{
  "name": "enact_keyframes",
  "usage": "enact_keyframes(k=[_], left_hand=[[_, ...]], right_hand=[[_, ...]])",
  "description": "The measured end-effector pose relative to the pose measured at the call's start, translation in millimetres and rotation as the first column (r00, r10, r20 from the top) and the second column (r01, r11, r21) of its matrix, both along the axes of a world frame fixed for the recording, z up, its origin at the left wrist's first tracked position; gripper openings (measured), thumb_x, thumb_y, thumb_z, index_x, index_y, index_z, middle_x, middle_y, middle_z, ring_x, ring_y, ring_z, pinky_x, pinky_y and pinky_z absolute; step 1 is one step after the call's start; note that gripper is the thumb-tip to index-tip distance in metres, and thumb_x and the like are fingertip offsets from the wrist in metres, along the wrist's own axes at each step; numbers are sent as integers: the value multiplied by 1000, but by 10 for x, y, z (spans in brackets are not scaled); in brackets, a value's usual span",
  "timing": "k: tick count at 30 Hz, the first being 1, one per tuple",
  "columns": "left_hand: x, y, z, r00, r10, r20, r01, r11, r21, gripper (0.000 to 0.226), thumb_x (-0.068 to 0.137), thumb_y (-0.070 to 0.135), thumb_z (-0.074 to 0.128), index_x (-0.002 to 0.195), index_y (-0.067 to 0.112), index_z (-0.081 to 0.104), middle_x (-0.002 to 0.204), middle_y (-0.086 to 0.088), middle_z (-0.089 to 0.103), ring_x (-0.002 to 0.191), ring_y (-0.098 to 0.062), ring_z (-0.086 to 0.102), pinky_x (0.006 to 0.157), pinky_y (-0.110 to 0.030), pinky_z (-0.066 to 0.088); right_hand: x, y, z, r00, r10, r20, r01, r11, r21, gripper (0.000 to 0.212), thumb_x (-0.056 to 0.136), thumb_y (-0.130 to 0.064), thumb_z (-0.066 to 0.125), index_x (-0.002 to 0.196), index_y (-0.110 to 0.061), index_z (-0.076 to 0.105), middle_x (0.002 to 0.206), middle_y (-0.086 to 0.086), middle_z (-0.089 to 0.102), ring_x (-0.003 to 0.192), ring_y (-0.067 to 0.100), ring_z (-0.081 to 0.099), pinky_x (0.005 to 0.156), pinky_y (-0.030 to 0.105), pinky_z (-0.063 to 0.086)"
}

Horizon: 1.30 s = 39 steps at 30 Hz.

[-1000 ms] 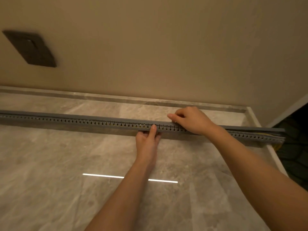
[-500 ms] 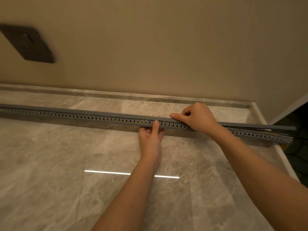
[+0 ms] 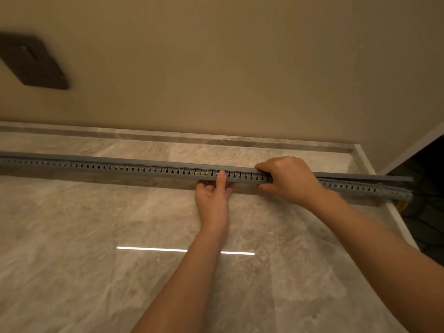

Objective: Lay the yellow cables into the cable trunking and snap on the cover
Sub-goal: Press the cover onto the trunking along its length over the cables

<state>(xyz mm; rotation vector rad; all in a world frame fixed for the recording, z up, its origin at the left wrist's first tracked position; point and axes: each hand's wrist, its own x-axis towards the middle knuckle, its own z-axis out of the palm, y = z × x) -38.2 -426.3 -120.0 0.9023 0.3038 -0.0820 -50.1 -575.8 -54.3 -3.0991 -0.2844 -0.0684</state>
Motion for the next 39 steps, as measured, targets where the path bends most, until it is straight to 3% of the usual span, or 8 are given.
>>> enact_keyframes(k=[15, 20, 24, 29, 33, 36, 39], left_hand=[[-7, -27, 54, 1000, 20, -22, -20, 1000, 15, 8, 89, 10, 60, 95, 8, 54, 84, -2, 66, 78, -4, 69, 80, -29, 57], [-11, -31, 64, 999, 31, -34, -30, 999, 26, 9, 89, 10, 60, 96, 7, 55, 84, -3, 66, 77, -5, 69, 77, -28, 58], [-15, -26, 77, 999, 8, -38, -7, 999, 31, 8, 90, 10, 59, 96, 8, 54, 86, -3, 65, 81, -7, 68, 78, -26, 58], [-56, -43, 124, 992, -42, -118, 46, 998, 35, 15, 94, 14, 53, 105, 6, 49, 96, -5, 59, 90, -10, 62, 90, -32, 52], [-104, -151, 192, 960, -151, -236, 181, 977, 115, 33, 89, 30, 61, 106, 2, 54, 99, -15, 65, 84, -19, 68, 72, -29, 59], [-122, -254, 282, 922, -203, -330, 297, 918, 263, 39, 83, 44, 65, 80, 5, 64, 72, -15, 69, 54, -19, 64, 51, -27, 54], [-121, -336, 341, 878, -212, -429, 347, 900, 265, 48, 79, 53, 65, 61, 9, 58, 47, -2, 53, 33, -11, 44, 35, -20, 36]], right_hand=[[-87, 26, -112, 990, 41, 136, -44, 999, 20, 19, 82, -25, 61, 96, -12, 59, 84, 4, 68, 76, 28, 61, 60, 30, 32], [-152, 76, -126, 975, 39, 219, -50, 998, 46, 22, 78, -15, 66, 97, -4, 62, 80, 10, 68, 71, 32, 62, 59, 35, 44], [-168, 89, -137, 974, 23, 227, -31, 999, 32, 24, 81, -17, 63, 101, -5, 61, 86, 10, 68, 76, 31, 63, 60, 35, 45], [-225, 115, -175, 943, 42, 330, -59, 997, 41, 27, 60, -5, 77, 85, -1, 67, 65, 9, 68, 54, 27, 63, 43, 31, 50], [-254, 110, -250, 912, 60, 407, -92, 994, 59, 25, 60, -4, 77, 84, -3, 68, 70, 6, 71, 58, 23, 66, 45, 31, 52], [-274, 93, -311, 893, 78, 444, -125, 989, 79, 26, 63, -5, 76, 89, -2, 69, 77, 8, 72, 65, 23, 69, 49, 33, 55], [-288, 79, -339, 878, 83, 471, -151, 983, 108, 22, 69, -4, 74, 91, -2, 70, 78, 8, 73, 67, 23, 69, 51, 32, 55]])
